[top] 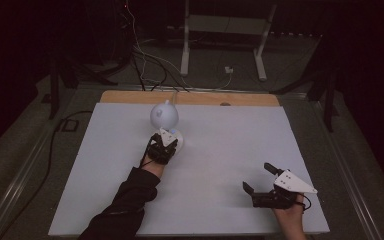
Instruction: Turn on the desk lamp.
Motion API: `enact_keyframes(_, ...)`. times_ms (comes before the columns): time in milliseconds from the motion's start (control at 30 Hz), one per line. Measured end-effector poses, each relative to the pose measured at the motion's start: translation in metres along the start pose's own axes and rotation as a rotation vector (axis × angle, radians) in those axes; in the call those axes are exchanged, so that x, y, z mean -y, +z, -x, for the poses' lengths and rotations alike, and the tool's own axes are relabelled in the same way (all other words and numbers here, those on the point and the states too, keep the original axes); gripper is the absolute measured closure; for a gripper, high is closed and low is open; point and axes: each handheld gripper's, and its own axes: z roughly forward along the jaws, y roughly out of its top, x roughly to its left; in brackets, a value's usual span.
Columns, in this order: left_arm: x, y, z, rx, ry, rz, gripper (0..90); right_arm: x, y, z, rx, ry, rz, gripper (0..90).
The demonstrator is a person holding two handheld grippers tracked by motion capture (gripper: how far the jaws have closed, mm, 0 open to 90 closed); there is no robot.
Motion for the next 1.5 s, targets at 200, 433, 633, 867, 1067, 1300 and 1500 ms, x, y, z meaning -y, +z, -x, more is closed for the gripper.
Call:
enact_keyframes(200,0.003,0.002,0.006,-0.035,0.032,-0.011,90.0,0.000,0.000,0.000,0.000,-0.001,-0.001,0.0)
enact_keyframes(433,0.004,0.004,0.012,-0.075,0.061,-0.008,90.0,0.000,0.000,0.000,-0.001,0.000,-0.001,0.0)
enact_keyframes(633,0.005,0.005,0.015,-0.097,0.071,-0.001,90.0,0.000,0.000,0.000,-0.002,-0.001,-0.001,0.0)
enact_keyframes(867,-0.009,-0.009,0.027,-0.080,0.064,0.035,77.4,0.000,0.000,0.000,0.000,0.006,-0.002,0.0)
enact_keyframes(1067,-0.010,-0.011,0.031,-0.064,0.010,0.010,50.0,0.000,0.000,0.000,-0.001,0.003,0.000,0.0)
enact_keyframes(1300,-0.011,-0.012,0.032,-0.034,-0.013,-0.019,31.0,0.000,0.000,0.000,-0.001,0.005,0.000,0.0)
enact_keyframes(1500,-0.014,-0.018,0.035,0.011,-0.035,-0.043,14.2,0.000,0.000,0.000,-0.001,0.006,-0.001,0.0)
